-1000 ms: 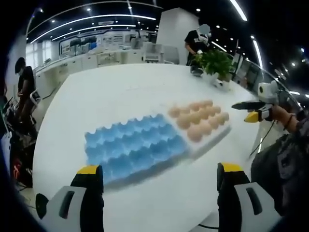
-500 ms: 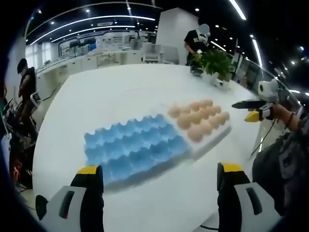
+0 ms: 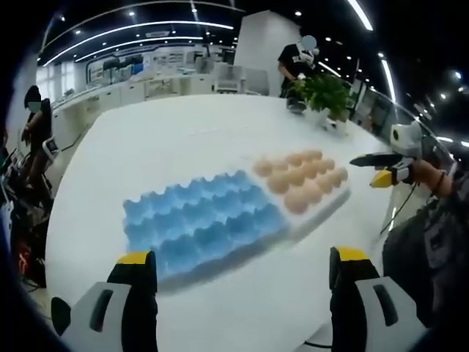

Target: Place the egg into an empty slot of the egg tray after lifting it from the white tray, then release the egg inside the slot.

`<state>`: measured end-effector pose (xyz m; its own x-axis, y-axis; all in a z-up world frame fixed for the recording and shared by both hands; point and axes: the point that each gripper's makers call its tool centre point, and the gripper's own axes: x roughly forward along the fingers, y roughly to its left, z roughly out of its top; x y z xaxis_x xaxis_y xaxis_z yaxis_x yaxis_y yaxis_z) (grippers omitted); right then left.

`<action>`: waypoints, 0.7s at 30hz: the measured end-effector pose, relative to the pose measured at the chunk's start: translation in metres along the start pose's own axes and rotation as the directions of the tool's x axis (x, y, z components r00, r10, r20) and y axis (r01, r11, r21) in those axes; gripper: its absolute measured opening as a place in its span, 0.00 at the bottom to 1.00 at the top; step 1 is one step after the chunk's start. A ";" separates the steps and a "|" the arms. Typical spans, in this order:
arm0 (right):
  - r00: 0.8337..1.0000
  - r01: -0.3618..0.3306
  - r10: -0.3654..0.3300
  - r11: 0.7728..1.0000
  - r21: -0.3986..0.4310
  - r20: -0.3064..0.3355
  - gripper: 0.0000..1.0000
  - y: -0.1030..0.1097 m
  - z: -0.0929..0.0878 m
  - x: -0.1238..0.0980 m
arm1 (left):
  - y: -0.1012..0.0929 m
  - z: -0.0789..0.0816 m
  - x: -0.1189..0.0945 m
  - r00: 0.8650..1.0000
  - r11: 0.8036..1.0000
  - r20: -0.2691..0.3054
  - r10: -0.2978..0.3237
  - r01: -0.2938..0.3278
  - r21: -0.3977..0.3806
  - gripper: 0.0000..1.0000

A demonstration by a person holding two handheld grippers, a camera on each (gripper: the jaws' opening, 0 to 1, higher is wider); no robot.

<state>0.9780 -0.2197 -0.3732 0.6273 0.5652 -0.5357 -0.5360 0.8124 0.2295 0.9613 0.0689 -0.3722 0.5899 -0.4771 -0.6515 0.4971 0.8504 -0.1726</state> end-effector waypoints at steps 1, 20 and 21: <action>1.000 0.000 0.000 1.000 0.000 0.002 0.91 0.000 0.001 0.000 | 0.000 0.000 0.000 1.000 1.000 0.000 0.000 0.000 0.001 1.00; 1.000 -0.001 0.002 1.000 -0.019 0.021 0.91 0.002 0.014 0.010 | 0.005 0.007 -0.002 1.000 1.000 0.027 0.013 -0.012 -0.003 1.00; 1.000 -0.004 0.004 1.000 -0.021 0.026 0.91 0.003 0.016 0.011 | 0.005 0.007 -0.002 1.000 1.000 0.027 0.011 -0.011 -0.003 1.00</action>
<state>0.9924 -0.2092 -0.3656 0.6392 0.5722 -0.5138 -0.5503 0.8071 0.2141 0.9671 0.0726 -0.3664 0.6121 -0.4731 -0.6336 0.4884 0.8564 -0.1677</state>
